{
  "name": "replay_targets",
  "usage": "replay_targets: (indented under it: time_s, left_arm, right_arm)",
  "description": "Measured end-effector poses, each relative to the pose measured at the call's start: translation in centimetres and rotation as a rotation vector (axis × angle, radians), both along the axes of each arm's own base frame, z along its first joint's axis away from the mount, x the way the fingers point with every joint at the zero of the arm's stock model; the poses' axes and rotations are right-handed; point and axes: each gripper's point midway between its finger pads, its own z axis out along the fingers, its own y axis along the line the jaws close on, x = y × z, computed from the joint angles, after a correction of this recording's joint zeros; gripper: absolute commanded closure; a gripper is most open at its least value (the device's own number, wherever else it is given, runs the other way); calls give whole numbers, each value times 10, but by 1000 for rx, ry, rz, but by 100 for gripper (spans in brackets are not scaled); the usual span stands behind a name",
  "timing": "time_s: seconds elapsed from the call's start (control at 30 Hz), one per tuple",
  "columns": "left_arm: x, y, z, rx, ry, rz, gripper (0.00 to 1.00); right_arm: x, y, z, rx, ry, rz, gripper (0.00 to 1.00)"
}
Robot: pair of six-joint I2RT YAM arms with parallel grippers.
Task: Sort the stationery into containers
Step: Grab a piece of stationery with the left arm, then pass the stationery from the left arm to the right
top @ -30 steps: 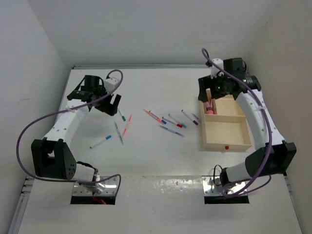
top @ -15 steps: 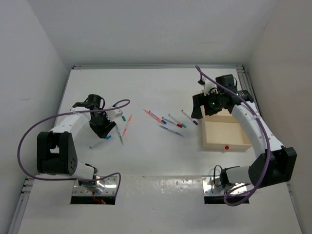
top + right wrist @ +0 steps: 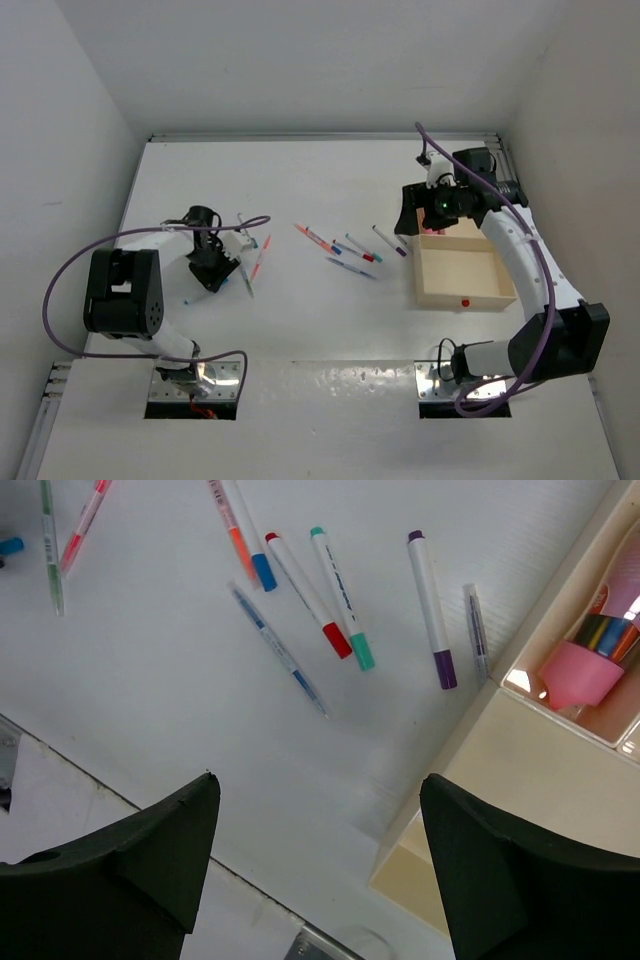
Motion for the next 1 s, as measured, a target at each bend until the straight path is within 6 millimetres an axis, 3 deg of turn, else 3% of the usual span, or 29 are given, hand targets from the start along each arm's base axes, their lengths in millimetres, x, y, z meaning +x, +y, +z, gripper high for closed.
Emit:
replay_targets:
  time_s: [0.07,0.13,0.17,0.23,0.33,0.5,0.6,0.7,0.77,0.9,1.0]
  left_arm:
    - [0,1,-5,8,3,2,57]
    - [3,3,-5,17,-9,5,67]
    - [4,3,-6,20,-16,7,78]
    - [6,4,-6,22,-21,11,89]
    - [6,4,-5,20,-22,17,99]
    - [18,-8,7,-89,-21,66,100]
    - [53,-20,46,-215,-99,121,100]
    - [97,-40,112,-384,-274,151,100]
    - [109,-59,162,-509,-389,154,100]
    - [94,-113,245,-775,-507,101,100]
    - [75,-150,287,-992,-530,74,100]
  right_arm:
    - [0,-1,0,7,4,-9,20]
    - [1,-1,1,11,6,-16,20]
    - [1,-1,1,14,7,-18,20]
    - [1,0,1,23,7,-20,20]
    - [2,3,2,45,5,-25,21]
    - [5,11,7,107,-11,-35,23]
    - [10,18,19,158,-47,-34,25]
    - [16,30,34,229,-78,-16,25]
    - [20,42,46,283,-106,3,25]
    - [16,79,63,360,-139,89,23]
    - [10,112,80,419,-153,169,20]
